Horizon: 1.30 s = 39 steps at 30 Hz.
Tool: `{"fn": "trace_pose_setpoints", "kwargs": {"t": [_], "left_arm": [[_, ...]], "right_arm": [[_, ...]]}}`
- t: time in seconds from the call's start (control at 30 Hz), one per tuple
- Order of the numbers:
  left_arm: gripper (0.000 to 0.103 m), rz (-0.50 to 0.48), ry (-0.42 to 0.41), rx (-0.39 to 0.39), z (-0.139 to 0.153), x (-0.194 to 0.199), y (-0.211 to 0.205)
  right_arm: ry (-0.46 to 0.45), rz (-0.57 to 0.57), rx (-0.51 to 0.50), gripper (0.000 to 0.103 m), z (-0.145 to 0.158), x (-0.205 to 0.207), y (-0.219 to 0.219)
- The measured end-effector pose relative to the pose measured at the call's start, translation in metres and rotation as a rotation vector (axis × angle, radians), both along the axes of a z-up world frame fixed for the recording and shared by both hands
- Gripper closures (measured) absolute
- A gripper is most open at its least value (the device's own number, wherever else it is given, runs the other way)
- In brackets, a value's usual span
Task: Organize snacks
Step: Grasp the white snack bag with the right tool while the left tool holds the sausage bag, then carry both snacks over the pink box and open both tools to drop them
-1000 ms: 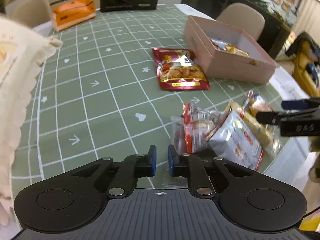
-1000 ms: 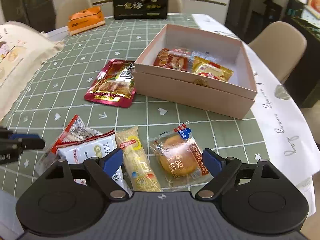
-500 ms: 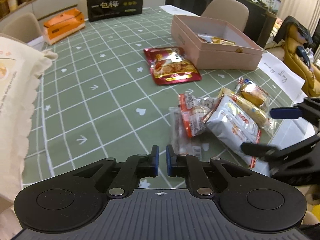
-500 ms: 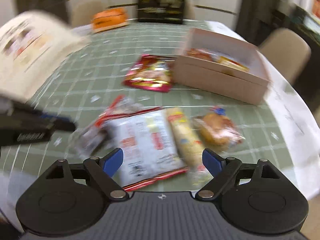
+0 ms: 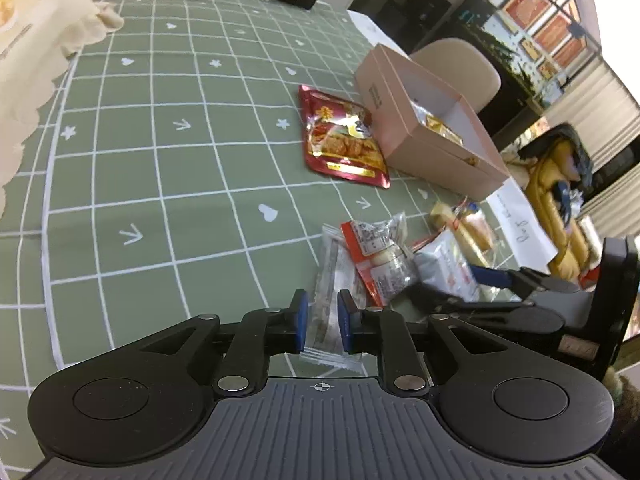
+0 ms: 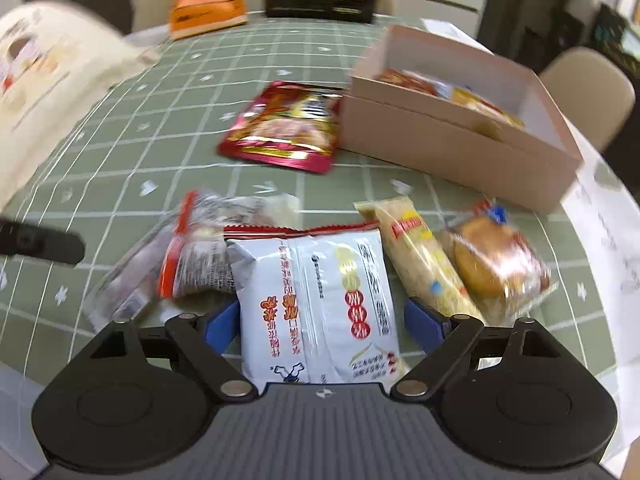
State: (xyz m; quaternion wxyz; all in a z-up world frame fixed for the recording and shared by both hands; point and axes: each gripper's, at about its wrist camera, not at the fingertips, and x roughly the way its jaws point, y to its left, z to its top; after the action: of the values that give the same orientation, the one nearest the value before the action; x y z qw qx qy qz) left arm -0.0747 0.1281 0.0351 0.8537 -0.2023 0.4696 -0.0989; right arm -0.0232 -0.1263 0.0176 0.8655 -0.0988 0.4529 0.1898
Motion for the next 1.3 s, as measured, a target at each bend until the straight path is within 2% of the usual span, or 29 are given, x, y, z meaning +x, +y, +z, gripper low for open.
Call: {"fn": "trace_pose_setpoints", "kwargs": {"t": [0.1, 0.23, 0.4, 0.5, 0.53, 0.57, 0.67, 0.73, 0.83, 0.9, 1.0, 1.07, 1.17, 1.3], "left_arm": [[0.083, -0.023, -0.053, 0.113, 0.010, -0.003, -0.017], [0.083, -0.139, -0.149, 0.267, 0.021, -0.005, -0.052], [0.080, -0.279, -0.203, 0.478, 0.008, -0.004, -0.093], [0.077, -0.284, -0.204, 0.614, -0.004, -0.003, -0.101], [0.078, -0.273, -0.189, 0.624, -0.007, -0.001, -0.099], [0.078, -0.264, -0.177, 0.600, -0.008, 0.001, -0.095], [0.076, -0.250, -0.130, 0.460, -0.005, 0.010, -0.083], [0.076, -0.237, -0.121, 0.424, -0.003, 0.014, -0.080], [0.076, -0.251, -0.121, 0.441, -0.005, 0.015, -0.087], [0.073, -0.286, -0.149, 0.489, -0.009, 0.015, -0.097], [0.062, -0.320, -0.175, 0.580, -0.013, 0.013, -0.105], [0.051, -0.284, -0.167, 0.610, -0.015, 0.013, -0.095], [0.047, -0.198, -0.124, 0.567, -0.014, 0.019, -0.068], [0.047, -0.120, -0.077, 0.469, -0.013, 0.025, -0.042]], "right_arm": [[0.006, -0.049, 0.019, 0.016, 0.000, 0.002, -0.011], [-0.018, -0.057, 0.036, 0.016, 0.006, -0.008, -0.021], [-0.067, -0.059, 0.044, 0.016, 0.023, -0.023, -0.028], [-0.070, -0.080, 0.046, 0.016, 0.030, -0.027, -0.033], [-0.071, -0.085, 0.043, 0.016, 0.031, -0.029, -0.035], [-0.073, -0.092, 0.037, 0.016, 0.032, -0.030, -0.037], [-0.067, -0.108, 0.033, 0.016, 0.032, -0.030, -0.040], [-0.061, -0.120, 0.030, 0.016, 0.031, -0.030, -0.042], [-0.059, -0.134, 0.029, 0.016, 0.032, -0.031, -0.046], [-0.057, -0.140, 0.029, 0.016, 0.032, -0.031, -0.048], [-0.053, -0.142, 0.022, 0.016, 0.031, -0.033, -0.049], [-0.053, -0.140, 0.013, 0.016, 0.031, -0.033, -0.048], [-0.059, -0.127, 0.033, 0.016, 0.034, -0.034, -0.046], [-0.056, -0.047, 0.095, 0.016, 0.046, -0.025, -0.031]]}}
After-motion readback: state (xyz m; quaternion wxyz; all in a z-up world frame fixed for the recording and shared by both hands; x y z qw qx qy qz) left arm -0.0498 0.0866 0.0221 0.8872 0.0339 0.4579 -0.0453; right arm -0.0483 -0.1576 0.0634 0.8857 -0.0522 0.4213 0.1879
